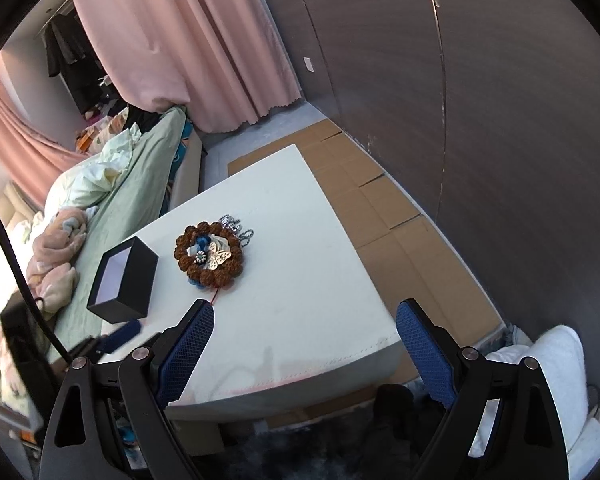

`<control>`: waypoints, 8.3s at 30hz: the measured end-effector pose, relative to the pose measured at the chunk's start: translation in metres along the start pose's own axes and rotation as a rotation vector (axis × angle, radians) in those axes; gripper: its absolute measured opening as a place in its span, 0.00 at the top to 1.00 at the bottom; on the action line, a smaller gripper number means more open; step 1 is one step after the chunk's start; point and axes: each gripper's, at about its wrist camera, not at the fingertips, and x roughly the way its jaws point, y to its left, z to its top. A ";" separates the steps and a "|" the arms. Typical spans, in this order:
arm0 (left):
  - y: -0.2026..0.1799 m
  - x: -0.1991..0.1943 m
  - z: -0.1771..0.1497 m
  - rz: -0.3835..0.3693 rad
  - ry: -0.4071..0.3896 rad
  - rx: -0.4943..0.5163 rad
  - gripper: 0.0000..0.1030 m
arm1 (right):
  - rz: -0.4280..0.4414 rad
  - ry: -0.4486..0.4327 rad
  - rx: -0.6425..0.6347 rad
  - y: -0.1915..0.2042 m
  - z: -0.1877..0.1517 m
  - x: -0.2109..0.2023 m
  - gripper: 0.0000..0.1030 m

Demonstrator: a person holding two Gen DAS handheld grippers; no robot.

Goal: Organize jewelry
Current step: 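Reach the left gripper to the small silver ring and close on it, then carry the ring into the black box and open the left gripper, then lower the right gripper onto the brown bead bracelet and grasp it, then lift the brown bracelet into the black box and open the right gripper, then grasp the white mesh pouch with the left gripper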

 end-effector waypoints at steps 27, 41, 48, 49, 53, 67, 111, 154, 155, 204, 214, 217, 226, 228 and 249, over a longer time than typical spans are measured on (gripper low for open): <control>-0.017 0.057 -0.004 0.032 0.096 0.112 0.85 | 0.011 0.021 0.040 -0.019 0.011 0.011 0.10; -0.012 0.048 -0.004 0.039 0.094 0.087 0.96 | 0.001 0.039 0.029 -0.012 0.010 0.018 0.10; 0.002 0.028 0.003 0.039 0.045 0.031 0.96 | 0.000 0.046 0.025 -0.007 0.008 0.021 0.10; 0.004 0.024 0.006 0.039 0.034 0.022 0.96 | 0.001 0.048 0.024 -0.006 0.008 0.022 0.10; 0.017 0.004 0.015 0.037 -0.016 -0.016 0.97 | 0.016 0.053 0.014 0.002 0.008 0.027 0.10; 0.064 -0.032 0.037 0.036 -0.113 -0.113 0.97 | 0.051 0.067 -0.002 0.037 0.012 0.050 0.10; 0.169 -0.051 0.053 0.085 -0.118 -0.446 0.24 | 0.199 0.186 0.050 0.097 0.074 0.110 0.28; 0.183 -0.066 0.048 0.100 -0.147 -0.478 0.24 | 0.161 0.199 -0.150 0.134 0.068 0.135 0.99; 0.183 -0.066 0.049 0.098 -0.148 -0.481 0.24 | 0.181 0.227 -0.152 0.135 0.067 0.138 0.99; 0.228 -0.111 0.034 0.097 -0.222 -0.580 0.24 | 0.559 0.072 -0.114 0.209 0.064 0.103 0.81; 0.239 -0.112 0.029 0.114 -0.227 -0.622 0.11 | 0.503 0.207 -0.205 0.261 0.040 0.146 0.64; 0.237 -0.110 0.029 0.116 -0.221 -0.617 0.11 | 0.523 0.209 -0.178 0.251 0.041 0.144 0.62; 0.218 -0.097 0.036 0.107 -0.206 -0.574 0.11 | 0.472 0.167 -0.141 0.212 0.044 0.126 0.55; 0.211 -0.092 0.038 0.107 -0.196 -0.552 0.11 | 0.456 0.146 -0.132 0.205 0.048 0.120 0.55; 0.120 -0.042 0.064 0.077 -0.157 -0.349 0.11 | 0.265 0.087 0.066 0.080 0.076 0.089 0.15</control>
